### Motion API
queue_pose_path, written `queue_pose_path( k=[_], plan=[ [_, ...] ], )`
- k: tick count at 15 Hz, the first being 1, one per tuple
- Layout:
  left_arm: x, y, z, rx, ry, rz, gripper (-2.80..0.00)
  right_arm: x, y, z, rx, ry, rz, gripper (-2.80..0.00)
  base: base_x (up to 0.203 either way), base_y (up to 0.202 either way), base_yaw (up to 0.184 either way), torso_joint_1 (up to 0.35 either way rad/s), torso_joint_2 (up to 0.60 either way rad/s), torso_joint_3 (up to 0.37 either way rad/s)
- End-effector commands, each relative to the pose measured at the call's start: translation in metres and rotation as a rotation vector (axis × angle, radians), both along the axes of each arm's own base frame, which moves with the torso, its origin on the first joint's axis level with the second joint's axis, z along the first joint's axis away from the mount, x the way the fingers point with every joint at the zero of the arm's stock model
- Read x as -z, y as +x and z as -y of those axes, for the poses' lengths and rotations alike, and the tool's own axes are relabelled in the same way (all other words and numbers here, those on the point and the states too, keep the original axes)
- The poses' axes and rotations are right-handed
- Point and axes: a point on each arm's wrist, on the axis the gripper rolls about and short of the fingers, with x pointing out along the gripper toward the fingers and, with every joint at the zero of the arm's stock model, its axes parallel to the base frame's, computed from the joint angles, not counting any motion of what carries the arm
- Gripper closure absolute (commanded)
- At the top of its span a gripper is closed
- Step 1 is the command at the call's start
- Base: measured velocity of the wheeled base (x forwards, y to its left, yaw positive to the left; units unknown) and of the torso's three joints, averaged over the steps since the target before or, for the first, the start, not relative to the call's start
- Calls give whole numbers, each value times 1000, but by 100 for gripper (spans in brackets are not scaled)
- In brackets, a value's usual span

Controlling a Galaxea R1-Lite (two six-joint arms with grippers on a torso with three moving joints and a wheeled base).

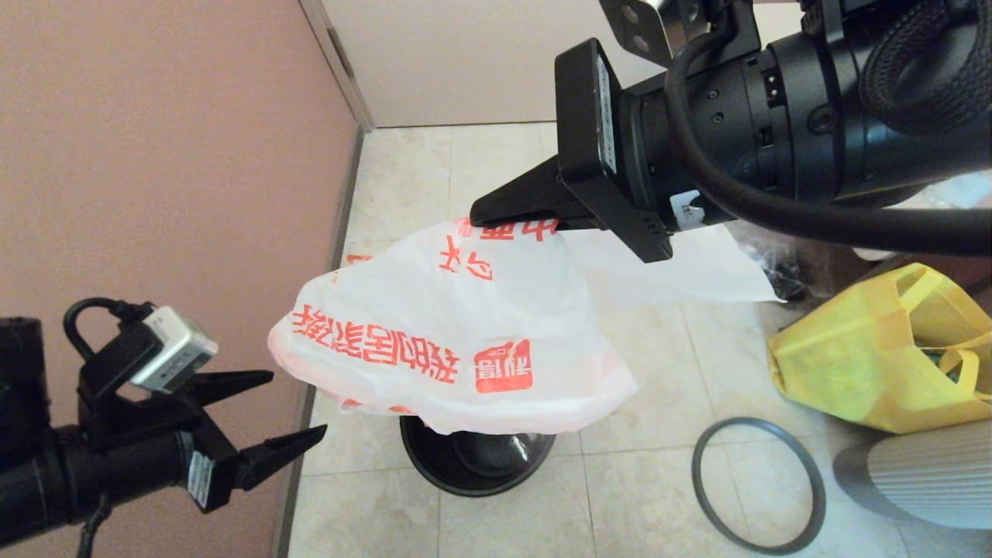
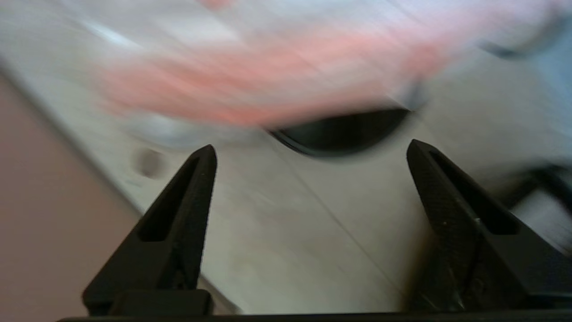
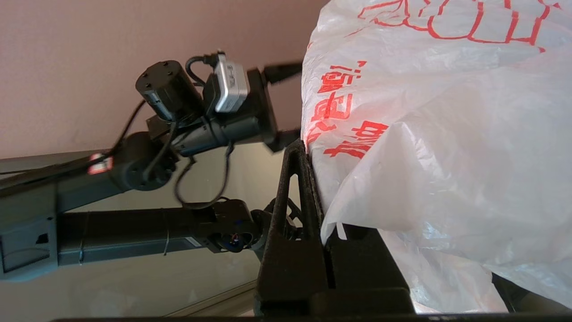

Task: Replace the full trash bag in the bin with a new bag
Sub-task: Put the new garbage bag on the trash can

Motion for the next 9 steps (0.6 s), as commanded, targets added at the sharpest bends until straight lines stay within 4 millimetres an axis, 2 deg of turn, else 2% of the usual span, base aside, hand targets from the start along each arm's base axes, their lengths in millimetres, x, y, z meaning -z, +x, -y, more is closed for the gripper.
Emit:
queue_pose_path(
  k=[1,3,5,9],
  plan=[
    [3,8,0,-30,2,103,-280,0,2,2,9,0,-5,0,0,0,0,0,0,0],
    [7,-2,-1,-41,6,114,-280,1,6,4,19,-2,-8,0,0,0,0,0,0,0],
    [11,-2,-3,-90,24,103,-280,1,5,4,0,2,-15,0,0,0,0,0,0,0],
    [15,19,0,-97,22,143,-280,-2,2,6,-20,19,-31,0,0,0,0,0,0,0]
  ],
)
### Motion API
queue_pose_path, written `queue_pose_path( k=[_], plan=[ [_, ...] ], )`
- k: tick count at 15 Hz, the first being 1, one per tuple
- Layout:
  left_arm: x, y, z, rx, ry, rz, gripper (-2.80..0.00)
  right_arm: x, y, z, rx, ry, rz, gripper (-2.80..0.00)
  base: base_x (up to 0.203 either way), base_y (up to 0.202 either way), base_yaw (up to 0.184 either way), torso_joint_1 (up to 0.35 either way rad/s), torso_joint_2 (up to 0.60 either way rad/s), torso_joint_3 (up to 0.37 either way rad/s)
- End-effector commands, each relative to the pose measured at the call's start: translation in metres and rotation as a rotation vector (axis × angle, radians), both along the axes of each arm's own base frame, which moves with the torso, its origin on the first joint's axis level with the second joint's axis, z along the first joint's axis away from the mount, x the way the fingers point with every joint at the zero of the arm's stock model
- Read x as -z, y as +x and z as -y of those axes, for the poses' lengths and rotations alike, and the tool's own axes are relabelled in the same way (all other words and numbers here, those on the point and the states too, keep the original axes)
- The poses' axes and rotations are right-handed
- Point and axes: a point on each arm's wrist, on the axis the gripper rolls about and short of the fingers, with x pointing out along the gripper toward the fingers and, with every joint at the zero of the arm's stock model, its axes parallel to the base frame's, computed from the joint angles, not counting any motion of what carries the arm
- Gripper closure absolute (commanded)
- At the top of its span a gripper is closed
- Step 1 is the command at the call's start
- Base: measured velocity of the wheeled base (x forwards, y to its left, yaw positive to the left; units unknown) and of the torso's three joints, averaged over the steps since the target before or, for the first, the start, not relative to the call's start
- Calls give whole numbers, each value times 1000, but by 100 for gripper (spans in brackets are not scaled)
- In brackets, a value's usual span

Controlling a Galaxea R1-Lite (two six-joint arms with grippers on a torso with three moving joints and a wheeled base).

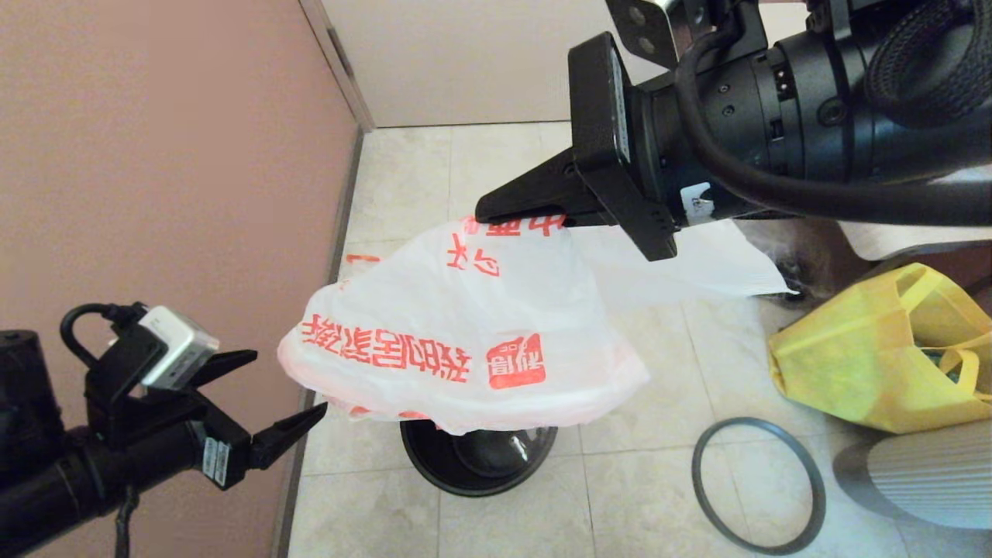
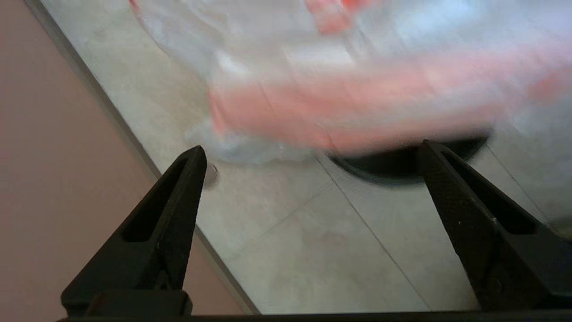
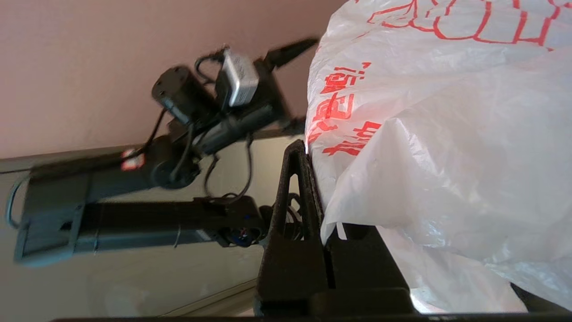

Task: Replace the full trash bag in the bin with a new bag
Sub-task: Put the new garbage bag on the trash can

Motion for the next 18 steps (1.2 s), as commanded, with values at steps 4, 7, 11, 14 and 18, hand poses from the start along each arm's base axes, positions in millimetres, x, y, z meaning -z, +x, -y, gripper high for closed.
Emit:
queue_pose_path(
  k=[4,7,11,14,18],
  plan=[
    [15,46,10,26,-15,142,-280,-1,-2,2,-12,-1,-12,0,0,0,0,0,0,0],
    [30,69,15,31,-26,251,-280,1,-2,2,-30,-4,-23,0,0,0,0,0,0,0],
    [39,73,20,23,-33,322,0,1,-1,1,-28,-5,-24,0,0,0,0,0,0,0],
    [36,72,20,23,-53,332,0,3,-1,0,-33,-12,-31,0,0,0,0,0,0,0],
    [25,68,24,31,-198,322,0,8,0,0,-25,-29,-66,0,0,0,0,0,0,0]
  ],
)
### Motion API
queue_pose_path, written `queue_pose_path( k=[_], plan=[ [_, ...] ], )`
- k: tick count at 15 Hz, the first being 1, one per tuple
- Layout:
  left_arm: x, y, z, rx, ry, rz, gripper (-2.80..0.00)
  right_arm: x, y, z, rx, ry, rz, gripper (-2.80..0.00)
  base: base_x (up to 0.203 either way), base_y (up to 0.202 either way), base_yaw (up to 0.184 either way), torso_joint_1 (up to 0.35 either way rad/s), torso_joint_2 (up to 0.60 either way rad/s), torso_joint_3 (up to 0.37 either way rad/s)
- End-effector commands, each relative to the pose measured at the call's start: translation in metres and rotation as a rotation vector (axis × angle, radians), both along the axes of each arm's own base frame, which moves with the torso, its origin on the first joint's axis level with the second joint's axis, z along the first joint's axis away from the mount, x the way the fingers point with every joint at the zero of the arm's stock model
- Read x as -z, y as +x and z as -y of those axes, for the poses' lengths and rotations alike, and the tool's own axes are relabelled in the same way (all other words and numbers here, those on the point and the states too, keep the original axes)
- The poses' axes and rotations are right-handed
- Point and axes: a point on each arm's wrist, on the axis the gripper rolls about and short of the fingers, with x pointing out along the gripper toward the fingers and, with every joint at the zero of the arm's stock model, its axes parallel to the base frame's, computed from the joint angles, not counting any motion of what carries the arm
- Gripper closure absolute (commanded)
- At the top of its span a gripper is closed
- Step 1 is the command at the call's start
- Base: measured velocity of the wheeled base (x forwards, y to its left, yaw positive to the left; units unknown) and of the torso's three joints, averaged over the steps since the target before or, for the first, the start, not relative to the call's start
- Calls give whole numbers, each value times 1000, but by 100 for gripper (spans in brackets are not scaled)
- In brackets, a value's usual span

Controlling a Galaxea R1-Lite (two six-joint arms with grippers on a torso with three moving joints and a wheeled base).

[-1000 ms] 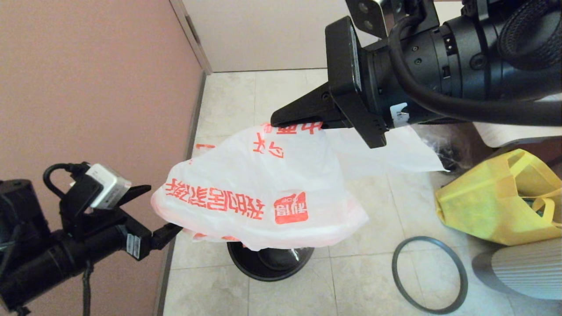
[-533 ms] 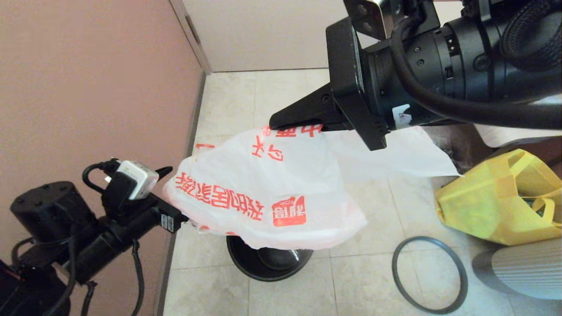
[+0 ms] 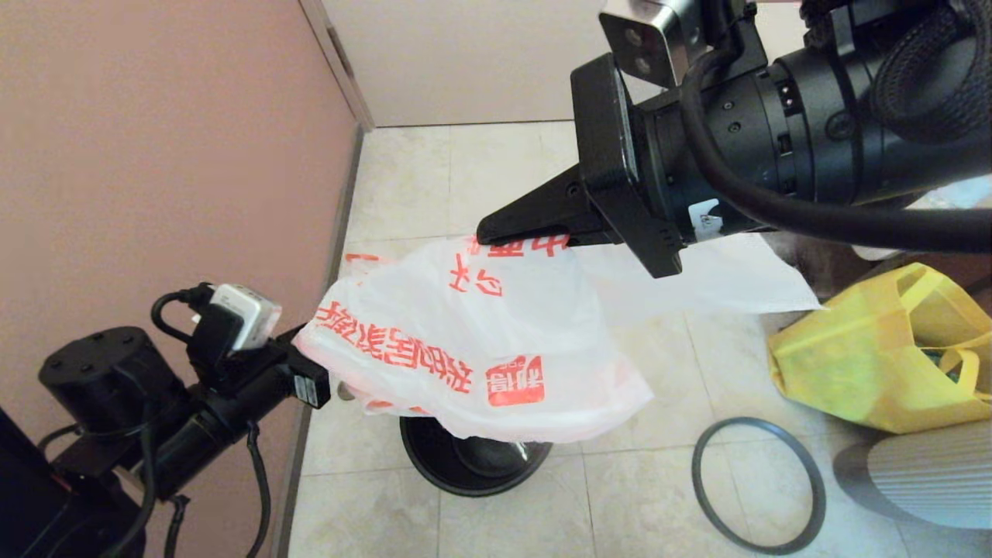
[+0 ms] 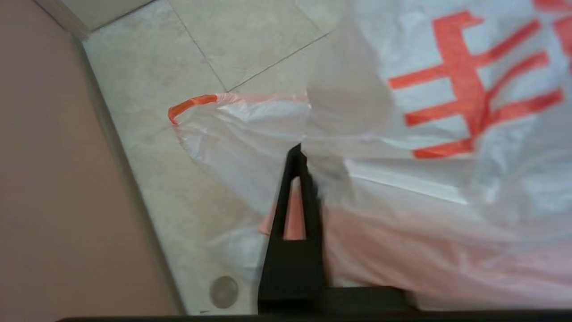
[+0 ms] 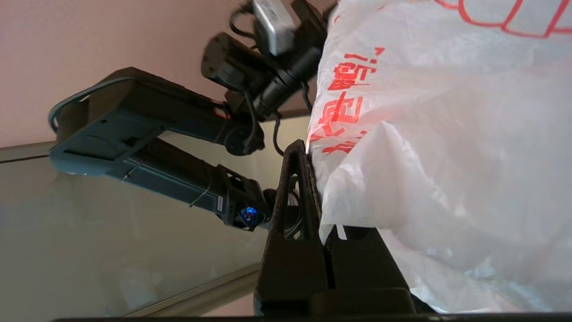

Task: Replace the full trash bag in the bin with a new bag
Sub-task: Put the new garbage bag on the trash can

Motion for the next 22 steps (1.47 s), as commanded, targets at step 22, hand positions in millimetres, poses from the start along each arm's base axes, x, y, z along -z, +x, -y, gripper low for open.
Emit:
queue_pose_path(
  k=[22],
  plan=[
    [-90,-94,10,366,-633,-1155,0,73,79,-26,165,-81,-300,0,0,0,0,0,0,0]
  ],
)
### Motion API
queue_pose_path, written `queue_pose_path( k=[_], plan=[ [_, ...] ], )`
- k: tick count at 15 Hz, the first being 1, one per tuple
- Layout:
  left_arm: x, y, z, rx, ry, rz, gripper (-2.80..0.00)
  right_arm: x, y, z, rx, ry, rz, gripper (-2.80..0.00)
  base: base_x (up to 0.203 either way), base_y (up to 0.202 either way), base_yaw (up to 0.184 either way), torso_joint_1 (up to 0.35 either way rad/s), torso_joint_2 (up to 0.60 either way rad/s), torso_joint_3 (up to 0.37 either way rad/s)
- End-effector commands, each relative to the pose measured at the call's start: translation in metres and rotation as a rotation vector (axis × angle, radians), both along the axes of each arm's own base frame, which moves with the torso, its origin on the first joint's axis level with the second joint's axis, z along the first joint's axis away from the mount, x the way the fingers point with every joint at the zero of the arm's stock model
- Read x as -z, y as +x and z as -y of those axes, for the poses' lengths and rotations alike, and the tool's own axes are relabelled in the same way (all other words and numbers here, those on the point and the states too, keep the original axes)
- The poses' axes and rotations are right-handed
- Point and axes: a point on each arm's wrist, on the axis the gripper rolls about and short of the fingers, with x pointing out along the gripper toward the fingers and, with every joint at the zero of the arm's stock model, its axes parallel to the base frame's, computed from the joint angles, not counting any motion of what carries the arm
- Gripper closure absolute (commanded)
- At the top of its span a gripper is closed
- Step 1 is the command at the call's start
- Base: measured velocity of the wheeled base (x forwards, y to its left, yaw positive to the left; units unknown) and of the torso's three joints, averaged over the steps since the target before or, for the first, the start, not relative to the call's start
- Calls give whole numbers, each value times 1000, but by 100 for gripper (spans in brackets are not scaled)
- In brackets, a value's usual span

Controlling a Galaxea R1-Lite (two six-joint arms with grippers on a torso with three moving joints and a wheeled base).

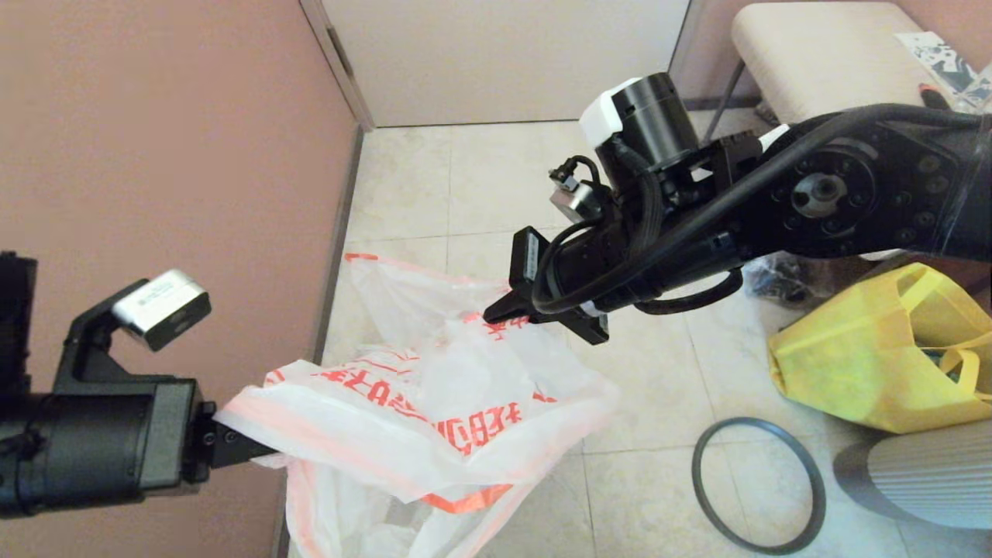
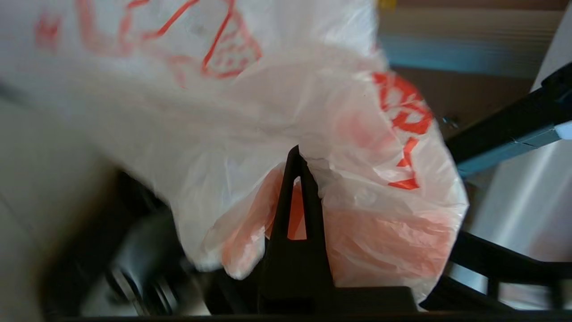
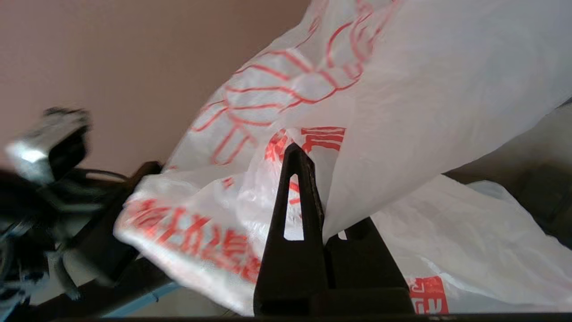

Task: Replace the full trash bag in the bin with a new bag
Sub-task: Put the new garbage bag on the trash can

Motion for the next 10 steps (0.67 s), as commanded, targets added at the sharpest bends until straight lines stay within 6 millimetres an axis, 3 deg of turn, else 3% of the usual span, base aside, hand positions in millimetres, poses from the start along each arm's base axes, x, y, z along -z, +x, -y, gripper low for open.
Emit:
queue_pose_path(
  k=[1,5,10],
  plan=[
    [0,5,1,13,0,-57,0,-15,-11,10,3,16,8,0,0,0,0,0,0,0],
    [1,11,2,62,-38,-90,0,-29,-21,26,19,19,6,0,0,0,0,0,0,0],
    [7,12,3,63,-8,-220,0,-23,-24,31,43,-36,-67,0,0,0,0,0,0,0]
  ],
)
